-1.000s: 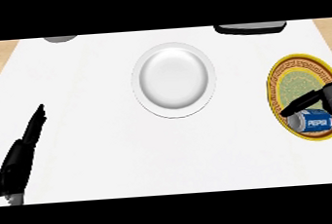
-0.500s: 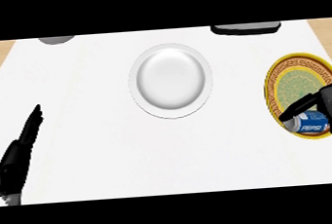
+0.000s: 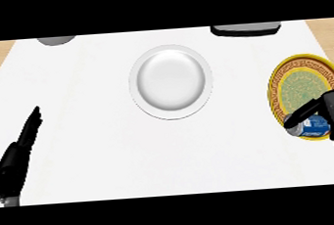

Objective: Pick the can from the plate and place it in the plate

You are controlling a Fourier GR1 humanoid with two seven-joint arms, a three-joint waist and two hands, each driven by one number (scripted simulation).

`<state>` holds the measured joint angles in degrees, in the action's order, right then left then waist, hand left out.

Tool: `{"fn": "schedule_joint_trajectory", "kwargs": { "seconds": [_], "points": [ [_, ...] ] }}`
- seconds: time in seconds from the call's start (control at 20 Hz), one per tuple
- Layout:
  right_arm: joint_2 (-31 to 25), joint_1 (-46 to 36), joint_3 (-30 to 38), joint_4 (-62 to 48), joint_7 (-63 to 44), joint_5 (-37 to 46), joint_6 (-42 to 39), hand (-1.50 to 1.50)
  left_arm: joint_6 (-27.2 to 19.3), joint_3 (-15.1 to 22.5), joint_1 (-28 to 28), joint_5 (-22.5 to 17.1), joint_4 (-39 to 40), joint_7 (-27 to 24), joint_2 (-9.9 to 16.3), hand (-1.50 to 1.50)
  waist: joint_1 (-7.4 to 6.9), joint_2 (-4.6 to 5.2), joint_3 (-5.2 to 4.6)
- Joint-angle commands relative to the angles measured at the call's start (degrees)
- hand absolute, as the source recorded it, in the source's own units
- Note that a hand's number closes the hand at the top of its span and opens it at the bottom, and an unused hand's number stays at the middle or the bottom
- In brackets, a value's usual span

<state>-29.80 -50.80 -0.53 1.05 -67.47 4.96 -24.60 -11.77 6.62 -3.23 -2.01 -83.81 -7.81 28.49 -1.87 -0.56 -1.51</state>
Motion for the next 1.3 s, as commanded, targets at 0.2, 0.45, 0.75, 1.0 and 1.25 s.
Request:
{"fn": "schedule_joint_trajectory", "kwargs": {
  "seconds": [0.2, 0.45, 0.75, 1.0, 1.25],
  "points": [
    [3.4, 2.3, 1.3, -1.0, -12.0, -1.2, -2.7, 1.5, -0.7, -0.4, -0.3, 0.5, -0.1, 0.6, -0.7, 0.0, 1.16, 0.61, 1.44],
    [3.7, 2.1, 0.3, -1.0, -8.1, 0.1, -1.3, 1.5, -1.1, 1.0, -1.2, 1.6, 0.0, -0.1, -2.4, 0.0, 1.34, 0.57, 1.45],
    [3.1, 2.4, -1.3, -1.0, -6.5, 1.8, -2.5, 1.5, -0.8, -0.3, -0.1, 1.4, -0.7, 1.4, -1.6, 0.0, 1.16, 0.69, 1.49],
    [5.4, -9.8, -9.8, 17.7, 24.9, 10.1, -7.0, 1.5, 1.2, 1.4, 1.2, 1.6, 0.0, -0.5, -1.6, 0.0, -4.77, 0.22, 2.25],
    [2.5, -13.6, -15.6, 29.5, 43.1, 15.8, -3.5, 1.5, 1.7, 2.3, 1.4, 1.7, 0.2, -0.6, -2.2, 0.0, -4.63, 1.48, 2.35]
  ]
}}
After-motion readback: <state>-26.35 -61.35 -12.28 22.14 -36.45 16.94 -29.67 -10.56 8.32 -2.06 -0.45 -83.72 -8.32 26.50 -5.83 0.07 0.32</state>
